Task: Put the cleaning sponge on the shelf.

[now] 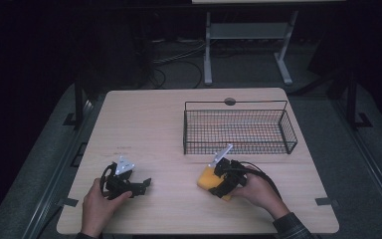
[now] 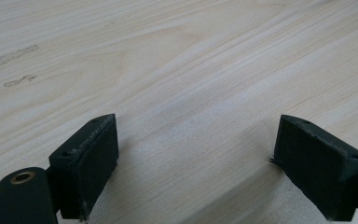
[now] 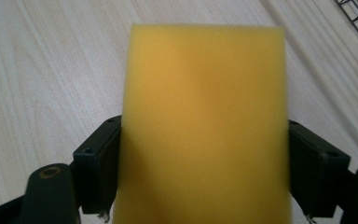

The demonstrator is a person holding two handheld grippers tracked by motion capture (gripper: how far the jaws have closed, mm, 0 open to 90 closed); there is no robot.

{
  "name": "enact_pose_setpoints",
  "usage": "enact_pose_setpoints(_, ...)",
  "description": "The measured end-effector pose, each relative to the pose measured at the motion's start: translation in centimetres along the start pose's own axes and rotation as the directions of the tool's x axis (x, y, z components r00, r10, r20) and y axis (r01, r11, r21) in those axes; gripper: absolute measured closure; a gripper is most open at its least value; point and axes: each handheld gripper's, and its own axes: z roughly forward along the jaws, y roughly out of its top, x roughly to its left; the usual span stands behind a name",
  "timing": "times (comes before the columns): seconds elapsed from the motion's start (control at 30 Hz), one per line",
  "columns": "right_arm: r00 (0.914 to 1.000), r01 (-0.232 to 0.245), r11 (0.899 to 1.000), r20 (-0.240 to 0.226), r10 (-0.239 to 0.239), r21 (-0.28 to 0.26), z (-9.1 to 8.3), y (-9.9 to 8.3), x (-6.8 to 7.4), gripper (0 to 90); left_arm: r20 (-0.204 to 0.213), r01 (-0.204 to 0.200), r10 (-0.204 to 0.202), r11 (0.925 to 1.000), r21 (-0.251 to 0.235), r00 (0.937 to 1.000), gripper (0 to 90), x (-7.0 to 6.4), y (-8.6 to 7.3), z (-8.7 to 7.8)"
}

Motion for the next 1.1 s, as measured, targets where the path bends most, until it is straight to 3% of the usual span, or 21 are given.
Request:
enact_pose_setpoints(0.53, 0.9999, -0.009, 0.999, 0.006, 0.009, -0.035, -2.1, 0.2, -0.1, 22.7, 0.000, 0.003, -0.003, 1.0000, -0.003, 1.0000, 12.9, 0.0, 0.0, 0.0)
enact_pose_setpoints(1.1, 0.9997, 0.011, 0.998, 0.021, -0.010, -0.065, -4.2, 1.4, -0.3, 22.7, 0.000, 0.003, -0.003, 1.0000, -0.003, 1.0000, 12.9, 0.0, 0.0, 0.0)
